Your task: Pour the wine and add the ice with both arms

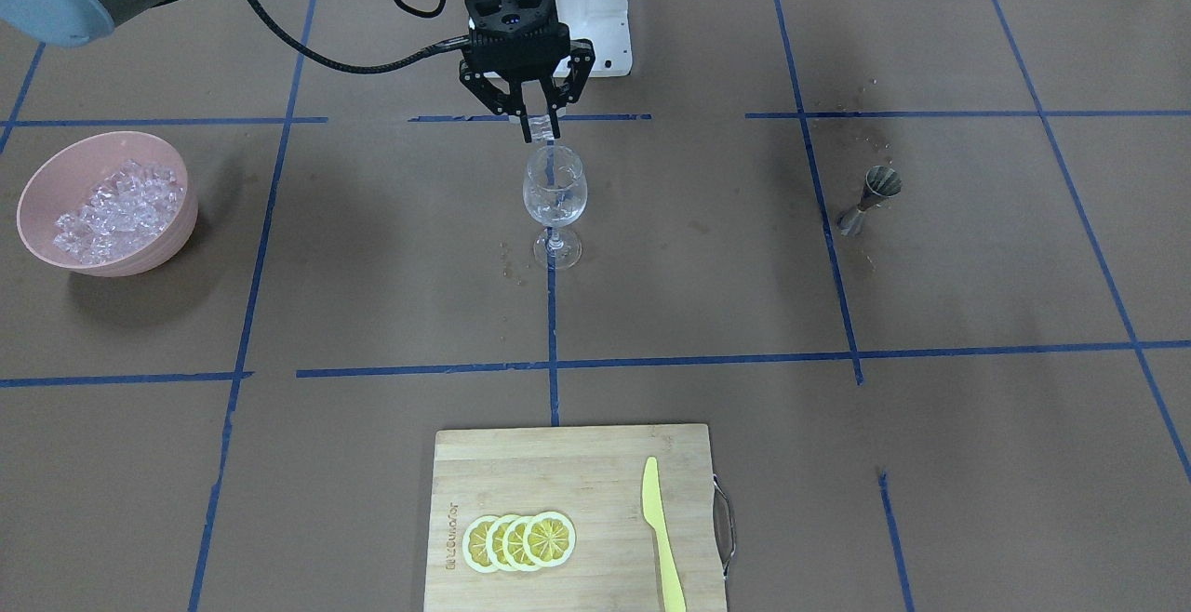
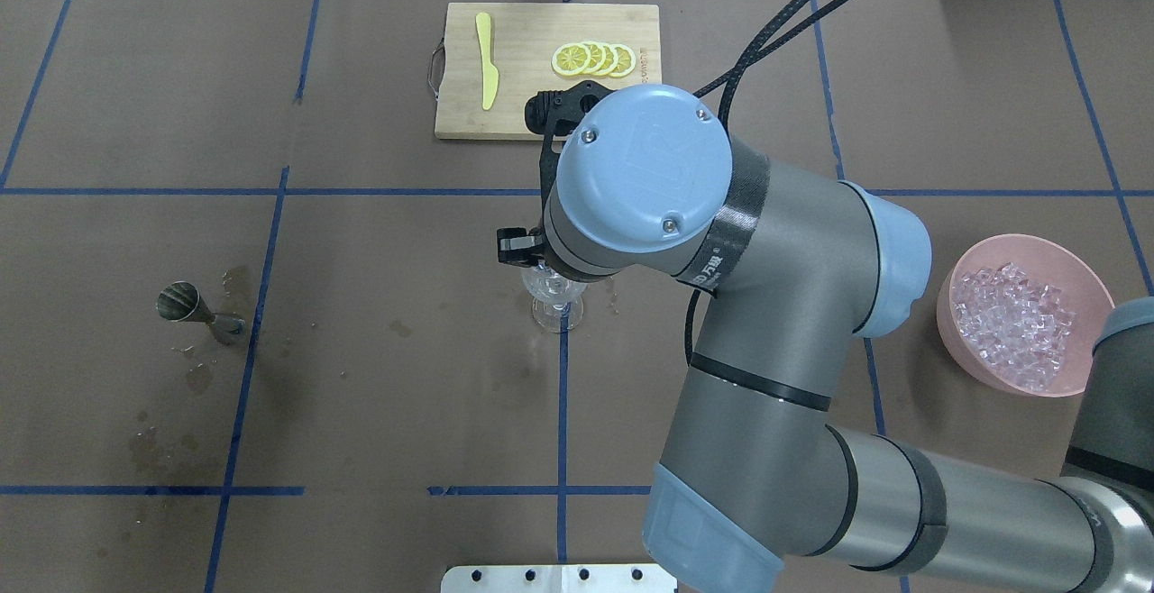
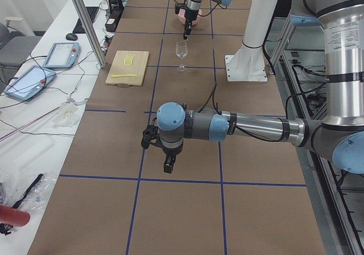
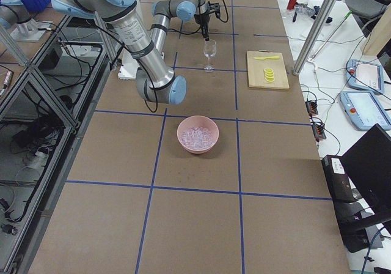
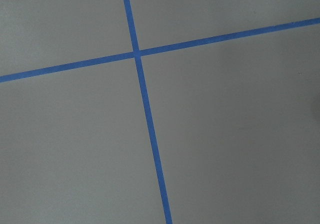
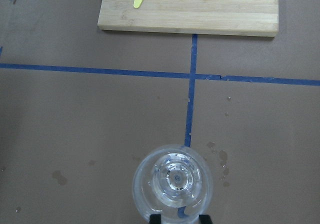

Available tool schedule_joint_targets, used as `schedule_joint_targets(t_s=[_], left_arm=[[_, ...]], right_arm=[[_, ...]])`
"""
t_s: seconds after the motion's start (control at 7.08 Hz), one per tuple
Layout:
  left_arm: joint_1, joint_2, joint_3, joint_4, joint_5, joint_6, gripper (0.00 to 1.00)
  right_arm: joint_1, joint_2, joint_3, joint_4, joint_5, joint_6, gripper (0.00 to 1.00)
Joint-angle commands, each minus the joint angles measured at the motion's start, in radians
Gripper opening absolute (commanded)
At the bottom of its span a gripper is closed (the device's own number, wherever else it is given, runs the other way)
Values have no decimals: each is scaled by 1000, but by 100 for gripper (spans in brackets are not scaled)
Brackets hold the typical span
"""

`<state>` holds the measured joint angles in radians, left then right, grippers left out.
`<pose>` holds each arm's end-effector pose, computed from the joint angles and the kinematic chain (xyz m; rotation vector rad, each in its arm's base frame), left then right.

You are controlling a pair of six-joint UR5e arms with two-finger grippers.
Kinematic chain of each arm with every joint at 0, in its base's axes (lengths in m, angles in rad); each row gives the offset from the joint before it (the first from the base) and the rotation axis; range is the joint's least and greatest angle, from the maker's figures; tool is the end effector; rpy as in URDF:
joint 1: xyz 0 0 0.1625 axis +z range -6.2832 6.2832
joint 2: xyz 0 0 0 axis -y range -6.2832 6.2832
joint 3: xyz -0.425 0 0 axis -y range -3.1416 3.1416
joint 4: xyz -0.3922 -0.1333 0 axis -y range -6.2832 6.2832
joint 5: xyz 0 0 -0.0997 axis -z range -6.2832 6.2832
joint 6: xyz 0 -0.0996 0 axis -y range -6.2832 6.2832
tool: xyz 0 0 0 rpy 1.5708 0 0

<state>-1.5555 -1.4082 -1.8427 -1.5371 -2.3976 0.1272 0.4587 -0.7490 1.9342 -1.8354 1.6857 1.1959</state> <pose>-0.0535 -0.4264 0.5988 0.1175 0.8221 0.1655 -0.4821 -0.3740 0.0690 0.2747 -0.8839 0.0248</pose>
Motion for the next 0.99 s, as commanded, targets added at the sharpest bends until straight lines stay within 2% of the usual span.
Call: schedule_joint_targets(t_s=[0.0, 0.42, 0.56, 0.71, 0.85], left_arm=[[0, 5, 0, 0, 0, 0, 100], [0, 6, -1, 0, 0, 0, 100], [0, 6, 0, 0, 0, 0, 100], [0, 6, 0, 0, 0, 0, 100], [0, 6, -1, 0, 0, 0, 100]], right_arm=[[-8, 8, -21, 2, -27, -13, 0], [-6, 10, -43, 22, -81, -21, 0], [-6, 11, -43, 24, -80, -22, 18], [-11, 11, -41, 22, -83, -19, 89], [-11, 11, -35, 22, -69, -19, 99]])
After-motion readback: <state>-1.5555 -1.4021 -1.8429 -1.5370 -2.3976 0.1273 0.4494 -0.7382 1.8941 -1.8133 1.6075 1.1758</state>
